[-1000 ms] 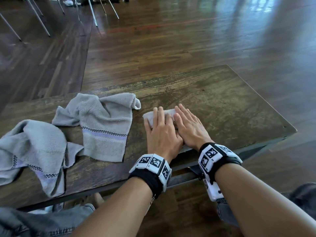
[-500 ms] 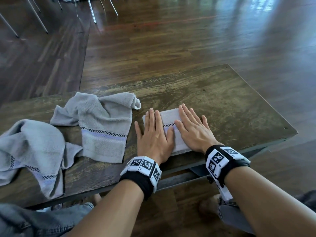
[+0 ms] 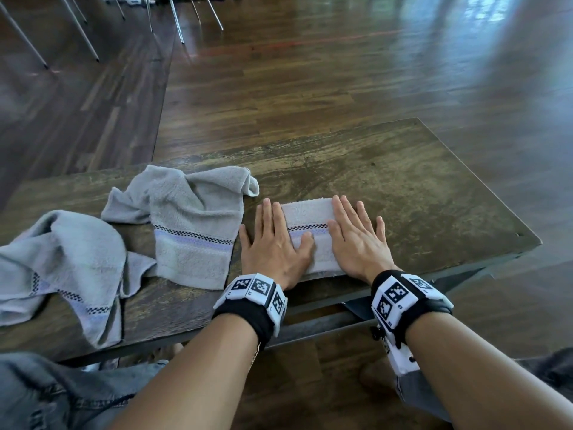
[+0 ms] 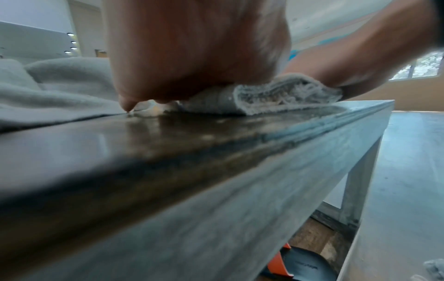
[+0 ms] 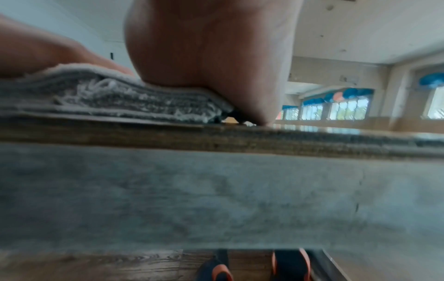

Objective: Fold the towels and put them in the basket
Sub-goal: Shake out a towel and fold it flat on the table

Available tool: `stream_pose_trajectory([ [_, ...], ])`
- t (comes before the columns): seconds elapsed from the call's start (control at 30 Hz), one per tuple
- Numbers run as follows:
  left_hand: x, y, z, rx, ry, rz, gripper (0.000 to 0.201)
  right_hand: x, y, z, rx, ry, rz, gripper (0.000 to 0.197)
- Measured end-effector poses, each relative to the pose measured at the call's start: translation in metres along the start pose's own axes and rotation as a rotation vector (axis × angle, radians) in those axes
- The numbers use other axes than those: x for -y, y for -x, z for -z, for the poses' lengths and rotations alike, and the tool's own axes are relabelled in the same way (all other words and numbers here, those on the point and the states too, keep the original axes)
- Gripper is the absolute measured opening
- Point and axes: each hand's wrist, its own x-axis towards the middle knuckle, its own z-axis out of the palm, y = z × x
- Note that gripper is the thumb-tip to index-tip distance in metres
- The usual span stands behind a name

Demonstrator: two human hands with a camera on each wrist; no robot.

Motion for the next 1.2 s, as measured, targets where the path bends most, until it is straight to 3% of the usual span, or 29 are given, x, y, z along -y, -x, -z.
stream_pose_trajectory([
  [0.23, 0.000, 0.002, 0.010, 0.084, -0.034, 0.041, 0.082, 0.014, 0.013, -0.007, -0.057, -0.031, -0.100, 0.060],
  [0.37, -0.016, 0.003, 0.010, -0.026, 0.006, -0.009, 0.075, 0.019, 0.017, -0.001, -0.051, 0.062, -0.119, 0.063],
  [0.5, -0.033, -0.002, 0.005, -0.036, 0.038, -0.120, 0.064, 0.019, 0.012, 0.009, -0.229, 0.125, 0.171, 0.059],
  [0.57, -0.028, -0.001, 0.000, -0.015, 0.016, -0.108, 0.063, 0.015, 0.009, 0.009, -0.125, 0.088, 0.243, 0.057],
  [0.63, -0.020, 0.001, -0.003, -0.024, -0.008, -0.132, 0.063, 0.007, 0.007, 0.002, -0.024, 0.037, 0.209, 0.057],
  [0.87, 0.001, -0.004, -0.005, -0.006, 0.052, -0.205, 0.065, 0.000, 0.003, -0.007, -0.053, 0.007, 0.115, 0.060],
  [1.0, 0.004, -0.007, -0.006, 0.011, 0.031, -0.158, 0.070, 0.003, 0.005, -0.010, -0.064, 0.004, 0.040, 0.062],
  [1.2, -0.005, -0.001, 0.001, 0.054, 0.029, 0.036, 0.079, 0.006, 0.008, -0.006, -0.032, 0.024, 0.004, 0.063],
])
